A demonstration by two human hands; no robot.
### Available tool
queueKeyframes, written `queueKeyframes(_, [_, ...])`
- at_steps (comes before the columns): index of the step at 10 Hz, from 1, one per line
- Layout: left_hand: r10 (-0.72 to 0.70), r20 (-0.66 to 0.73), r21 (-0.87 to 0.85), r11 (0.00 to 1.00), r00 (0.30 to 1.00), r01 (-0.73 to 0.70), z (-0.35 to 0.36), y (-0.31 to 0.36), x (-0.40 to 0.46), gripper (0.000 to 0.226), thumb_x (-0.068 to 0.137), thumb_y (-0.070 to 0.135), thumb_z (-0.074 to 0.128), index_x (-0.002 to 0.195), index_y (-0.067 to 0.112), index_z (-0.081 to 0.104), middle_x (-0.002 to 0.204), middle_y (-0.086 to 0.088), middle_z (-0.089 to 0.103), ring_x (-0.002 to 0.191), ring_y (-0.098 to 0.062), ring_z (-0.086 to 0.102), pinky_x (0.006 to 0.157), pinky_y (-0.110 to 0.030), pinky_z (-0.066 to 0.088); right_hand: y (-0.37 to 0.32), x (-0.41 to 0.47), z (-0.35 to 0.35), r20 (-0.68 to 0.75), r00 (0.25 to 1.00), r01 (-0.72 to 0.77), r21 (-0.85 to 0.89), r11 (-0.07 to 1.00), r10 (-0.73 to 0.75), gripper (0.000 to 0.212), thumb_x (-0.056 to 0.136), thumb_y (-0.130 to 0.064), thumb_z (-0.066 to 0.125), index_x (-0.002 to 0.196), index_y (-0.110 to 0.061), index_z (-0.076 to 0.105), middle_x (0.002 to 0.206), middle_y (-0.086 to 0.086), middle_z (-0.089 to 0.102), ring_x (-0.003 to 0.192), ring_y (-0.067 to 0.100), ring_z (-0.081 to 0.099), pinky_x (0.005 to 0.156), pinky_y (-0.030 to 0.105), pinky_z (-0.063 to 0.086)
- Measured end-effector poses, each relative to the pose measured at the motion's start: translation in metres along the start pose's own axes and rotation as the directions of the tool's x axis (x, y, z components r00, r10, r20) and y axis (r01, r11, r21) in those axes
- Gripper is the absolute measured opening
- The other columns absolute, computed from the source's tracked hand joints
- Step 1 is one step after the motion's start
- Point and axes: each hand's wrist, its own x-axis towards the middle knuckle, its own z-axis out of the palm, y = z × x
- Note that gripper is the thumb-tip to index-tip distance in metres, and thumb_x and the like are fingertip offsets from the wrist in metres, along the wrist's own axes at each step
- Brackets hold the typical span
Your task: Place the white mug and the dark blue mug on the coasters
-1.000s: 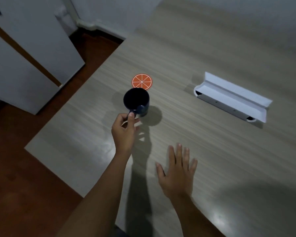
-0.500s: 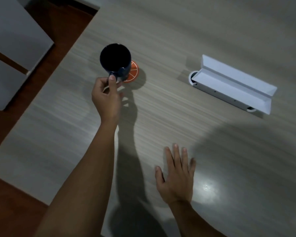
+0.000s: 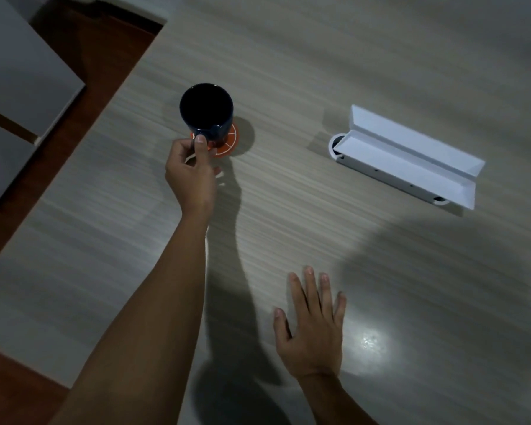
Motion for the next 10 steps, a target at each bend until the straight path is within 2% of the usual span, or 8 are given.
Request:
queueKeyframes(2, [-0.008, -0.003, -0.008, 1.0, 1.0, 0.008, -0.002, -0.002, 0.003, 0.021, 0.1, 0.029, 0.06, 0.079, 0.029, 0.058, 0.102, -0.013, 0.073, 0.09, -0.021, 0.078, 0.056, -0.028, 0.059, 0.0, 0.0, 0.0, 0.012, 1.0, -0.003, -0.007, 1.0, 0.003, 0.069, 0.095, -0.056, 0.037, 0.158, -0.037, 0.016, 0.17, -0.004, 0.011, 0.158, 0.024, 0.002, 0.123, 0.06, 0.013])
queueKeyframes(4, [-0.016, 0.011, -0.006, 1.0, 1.0, 0.016, -0.006, -0.005, 0.007, 0.02, 0.099, 0.031, 0.061, 0.079, 0.029, 0.06, 0.106, -0.017, 0.073, 0.091, -0.022, 0.078, 0.057, -0.029, 0.059, 0.001, -0.001, 0.002, -0.029, 1.0, 0.005, 0.002, 1.0, -0.005, 0.068, 0.093, -0.053, 0.043, 0.156, -0.035, 0.025, 0.169, -0.004, 0.018, 0.158, 0.025, 0.007, 0.123, 0.06, 0.014])
queueKeyframes(5, [0.009, 0.033, 0.026, 1.0, 0.999, -0.01, -0.007, -0.004, 0.006, 0.02, 0.099, 0.034, 0.061, 0.079, 0.031, 0.06, 0.1, -0.008, 0.073, 0.085, -0.024, 0.077, 0.055, -0.03, 0.058, 0.002, -0.001, 0.003, -0.034, 0.999, 0.01, 0.003, 1.0, -0.009, 0.067, 0.094, -0.053, 0.043, 0.156, -0.034, 0.027, 0.169, -0.004, 0.019, 0.158, 0.025, 0.007, 0.124, 0.06, 0.012])
queueKeyframes(6, [0.0, 0.08, 0.042, 0.999, 0.997, -0.003, -0.01, 0.0, 0.005, 0.015, 0.097, 0.039, 0.061, 0.085, 0.032, 0.057, 0.104, -0.003, 0.07, 0.085, -0.028, 0.076, 0.054, -0.033, 0.06, 0.001, -0.002, 0.003, -0.038, 0.999, 0.008, 0.013, 1.0, -0.007, 0.067, 0.094, -0.054, 0.042, 0.156, -0.035, 0.026, 0.169, -0.004, 0.018, 0.158, 0.024, 0.006, 0.124, 0.059, 0.012])
queueKeyframes(7, [-0.071, 0.171, 0.063, 0.996, 0.983, 0.061, -0.018, 0.002, 0.001, 0.021, 0.097, 0.042, 0.062, 0.109, 0.031, 0.049, 0.117, 0.001, 0.065, 0.086, -0.027, 0.078, 0.058, -0.034, 0.061, 0.0, -0.002, 0.001, -0.02, 1.0, 0.009, 0.012, 1.0, -0.009, 0.067, 0.095, -0.054, 0.039, 0.157, -0.035, 0.021, 0.17, -0.004, 0.014, 0.158, 0.024, 0.003, 0.124, 0.059, 0.01])
queueKeyframes(8, [-0.109, 0.232, 0.096, 0.991, 0.967, 0.089, -0.038, -0.003, -0.024, 0.038, 0.098, 0.037, 0.063, 0.126, 0.022, 0.042, 0.125, -0.001, 0.061, 0.099, -0.024, 0.075, 0.076, -0.032, 0.062, -0.002, -0.004, -0.005, -0.018, 1.0, 0.017, 0.016, 1.0, -0.016, 0.067, 0.096, -0.054, 0.035, 0.158, -0.035, 0.017, 0.17, -0.004, 0.01, 0.158, 0.023, 0.0, 0.125, 0.058, 0.007])
queueKeyframes(9, [-0.1, 0.303, 0.245, 0.969, 0.948, 0.024, -0.068, -0.021, -0.069, 0.043, 0.097, 0.029, 0.068, 0.132, 0.013, 0.049, 0.132, -0.006, 0.063, 0.118, -0.021, 0.066, 0.099, -0.03, 0.054, -0.002, -0.006, -0.01, -0.037, 0.999, 0.026, 0.031, 0.999, -0.025, 0.066, 0.096, -0.053, 0.033, 0.158, -0.035, 0.018, 0.17, -0.005, 0.009, 0.158, 0.022, 0.0, 0.125, 0.057, 0.006])
queueKeyframes(10, [-0.058, 0.467, 0.425, 0.89, 0.882, -0.167, -0.091, -0.037, -0.137, 0.045, 0.098, 0.026, 0.066, 0.137, 0.01, 0.052, 0.139, -0.01, 0.06, 0.131, -0.024, 0.057, 0.111, -0.04, 0.046, -0.002, -0.008, -0.013, -0.025, 0.999, 0.028, 0.048, 0.998, -0.027, 0.065, 0.097, -0.053, 0.029, 0.158, -0.034, 0.016, 0.169, -0.007, 0.005, 0.158, 0.02, -0.002, 0.126, 0.053, 0.002])
